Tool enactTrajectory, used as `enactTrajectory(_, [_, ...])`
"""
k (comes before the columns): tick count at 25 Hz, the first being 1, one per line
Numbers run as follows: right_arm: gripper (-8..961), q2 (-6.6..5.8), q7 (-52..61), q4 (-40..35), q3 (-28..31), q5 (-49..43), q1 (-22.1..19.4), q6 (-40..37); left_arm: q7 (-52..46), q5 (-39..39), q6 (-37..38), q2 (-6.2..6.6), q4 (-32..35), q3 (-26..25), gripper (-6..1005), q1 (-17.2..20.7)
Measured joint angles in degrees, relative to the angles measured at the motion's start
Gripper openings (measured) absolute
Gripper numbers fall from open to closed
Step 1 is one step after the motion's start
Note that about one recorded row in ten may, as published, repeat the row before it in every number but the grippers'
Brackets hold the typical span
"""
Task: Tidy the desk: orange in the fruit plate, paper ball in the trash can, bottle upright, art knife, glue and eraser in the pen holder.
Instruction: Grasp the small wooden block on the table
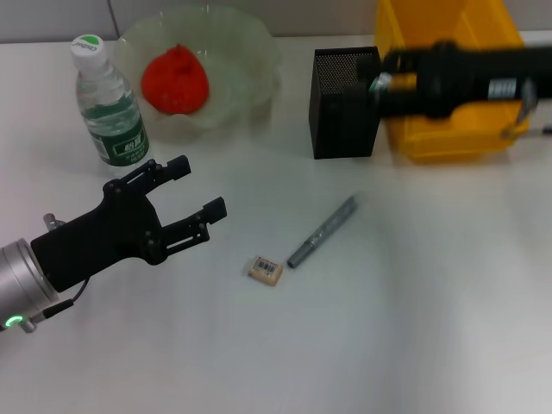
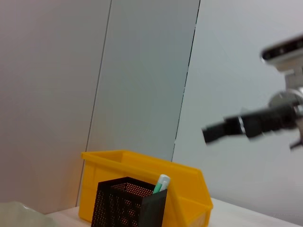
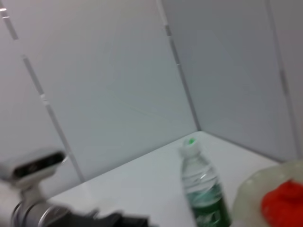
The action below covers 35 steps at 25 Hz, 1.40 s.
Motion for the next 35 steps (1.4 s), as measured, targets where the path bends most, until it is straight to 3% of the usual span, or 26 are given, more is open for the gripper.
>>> enactTrajectory(5, [672, 0.62, -15.1, 9.8, -0.1, -0.1, -2.3, -1.4, -1.7, 0.1, 0.3, 0.48, 0.2, 1.2, 841, -0.3])
enactTrajectory(10, [672, 1.50, -23.5, 14.4, -0.5, -0.8, -4.3, -0.9, -4.2, 0.1, 0.1, 0.86, 2.0, 3.1, 840, -0.2])
enactTrajectory(15, [672, 2.81, -27.1, 15.1, -0.5, -2.7, -7.0, 1.8, -6.4, 0.2, -0.1, 0.89, 3.9, 4.0, 841, 0.0])
enactTrajectory(18, [672, 2.94, -27.7, 15.1, -0.3, -2.8, -8.1, 2.1, -9.6, 1.6, 0.2, 0.93, 6.7, 4.4, 841, 0.0])
enactTrajectory(22, [672, 2.64, -27.8, 15.1, 0.0, -2.7, -9.9, 1.7, -20.3, 8.2, 2.3, 0.38, 17.9, 4.9, 841, -0.7])
enactTrajectory(23, [672, 2.64, -27.8, 15.1, 0.0, -2.7, -9.9, 1.7, -20.3, 8.2, 2.3, 0.38, 17.9, 4.9, 841, -0.7])
enactTrajectory(27, [671, 2.32, -27.2, 15.2, 0.0, -3.0, -10.6, 1.6, -31.6, 14.8, 3.1, 0.10, 31.6, 9.8, 841, -2.7])
enactTrajectory(31, [671, 1.78, -26.2, 15.2, 0.0, -3.1, -10.8, 1.6, -35.2, 17.9, 3.2, 0.15, 37.5, 12.1, 841, -4.4])
enactTrajectory(35, [671, 1.12, -25.5, 14.9, 0.0, -3.1, -11.5, 1.6, -38.6, 26.0, 3.7, -0.01, 43.2, 16.3, 841, -9.7])
